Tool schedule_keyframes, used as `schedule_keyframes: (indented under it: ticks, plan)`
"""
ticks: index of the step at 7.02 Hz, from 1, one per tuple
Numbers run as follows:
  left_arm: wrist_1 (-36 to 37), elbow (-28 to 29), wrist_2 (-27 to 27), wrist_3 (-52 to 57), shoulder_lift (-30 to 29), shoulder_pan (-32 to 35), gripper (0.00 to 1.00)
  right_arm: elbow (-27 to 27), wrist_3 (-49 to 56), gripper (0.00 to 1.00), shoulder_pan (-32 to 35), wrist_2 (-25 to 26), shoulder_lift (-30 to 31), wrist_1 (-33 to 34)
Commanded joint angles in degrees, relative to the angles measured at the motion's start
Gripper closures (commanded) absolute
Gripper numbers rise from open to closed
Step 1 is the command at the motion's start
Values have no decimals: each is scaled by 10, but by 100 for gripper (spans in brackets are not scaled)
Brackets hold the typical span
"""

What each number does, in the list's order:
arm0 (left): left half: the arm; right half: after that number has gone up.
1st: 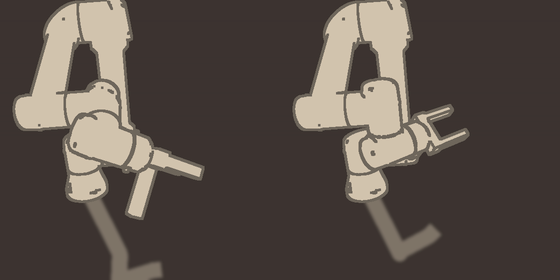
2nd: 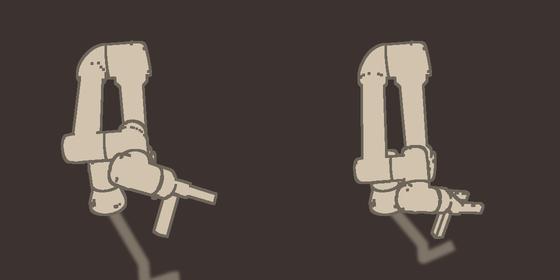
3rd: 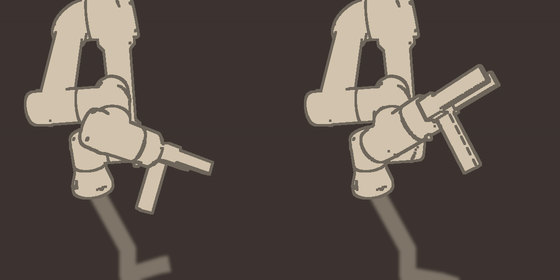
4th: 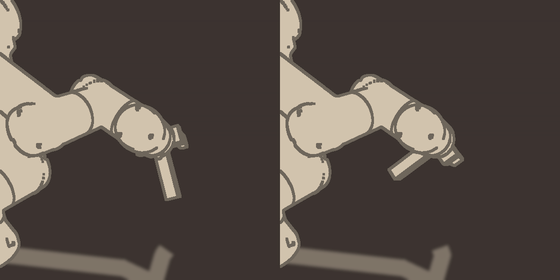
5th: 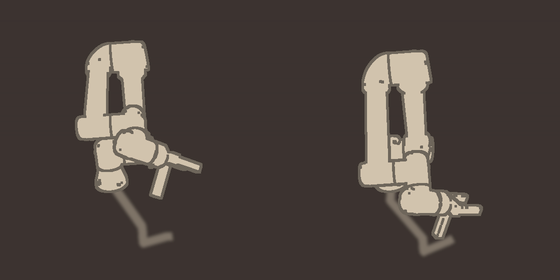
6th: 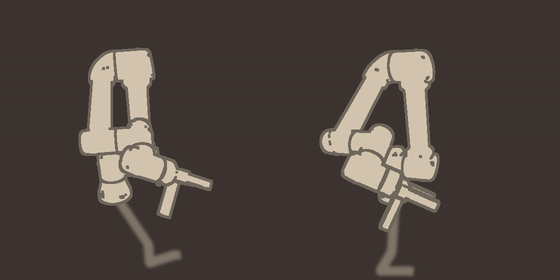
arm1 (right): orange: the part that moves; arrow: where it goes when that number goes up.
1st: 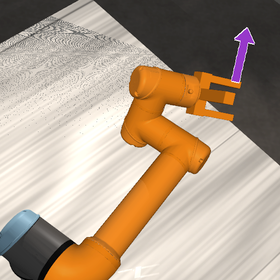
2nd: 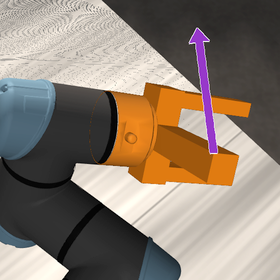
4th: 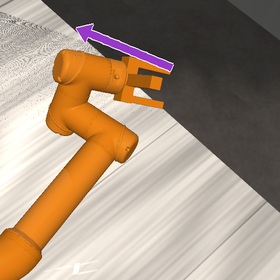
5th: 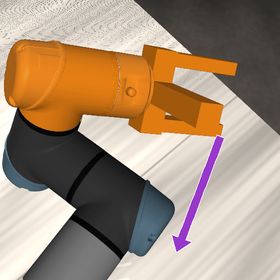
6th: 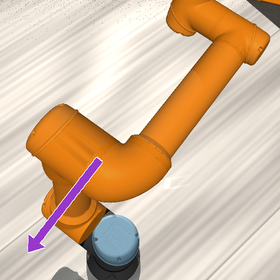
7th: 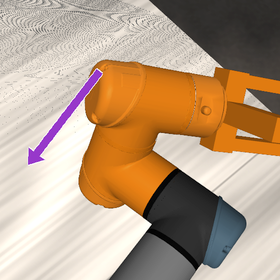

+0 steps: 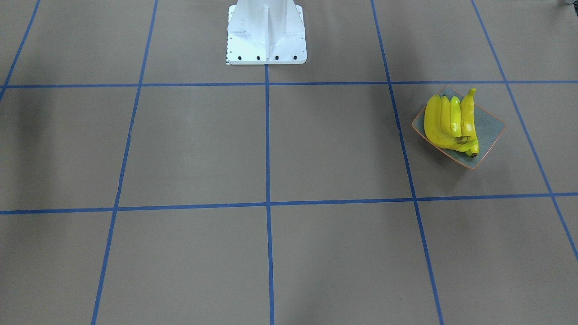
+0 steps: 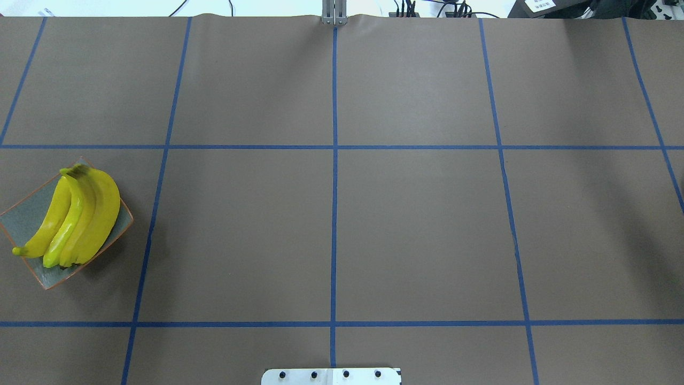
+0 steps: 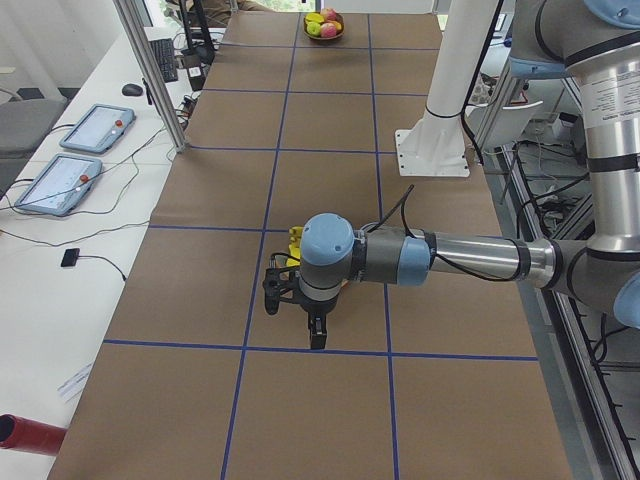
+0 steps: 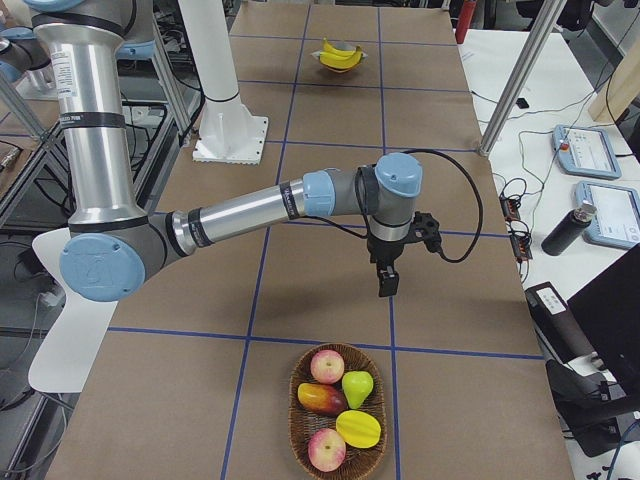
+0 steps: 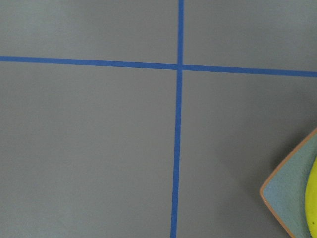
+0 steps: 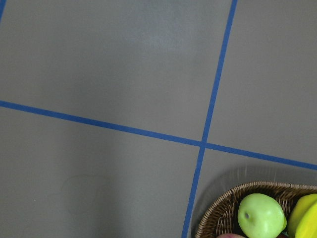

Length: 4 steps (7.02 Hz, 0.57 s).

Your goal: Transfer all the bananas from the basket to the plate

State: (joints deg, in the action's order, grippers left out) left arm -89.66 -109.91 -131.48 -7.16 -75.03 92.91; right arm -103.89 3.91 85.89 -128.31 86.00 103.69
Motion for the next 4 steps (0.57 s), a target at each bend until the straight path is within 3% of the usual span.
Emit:
schedule_keyframes:
  ticks: [1, 2, 4]
  plan:
    - [0, 12, -4, 12, 2, 0, 0, -9, 1, 0, 1, -1, 67, -52]
    - [0, 1, -18, 15, 6, 0, 0, -10, 1, 0, 1, 0, 92, -88]
    - [-2, -1, -17, 16, 2, 0, 0, -16, 2, 0, 2, -1, 126, -96]
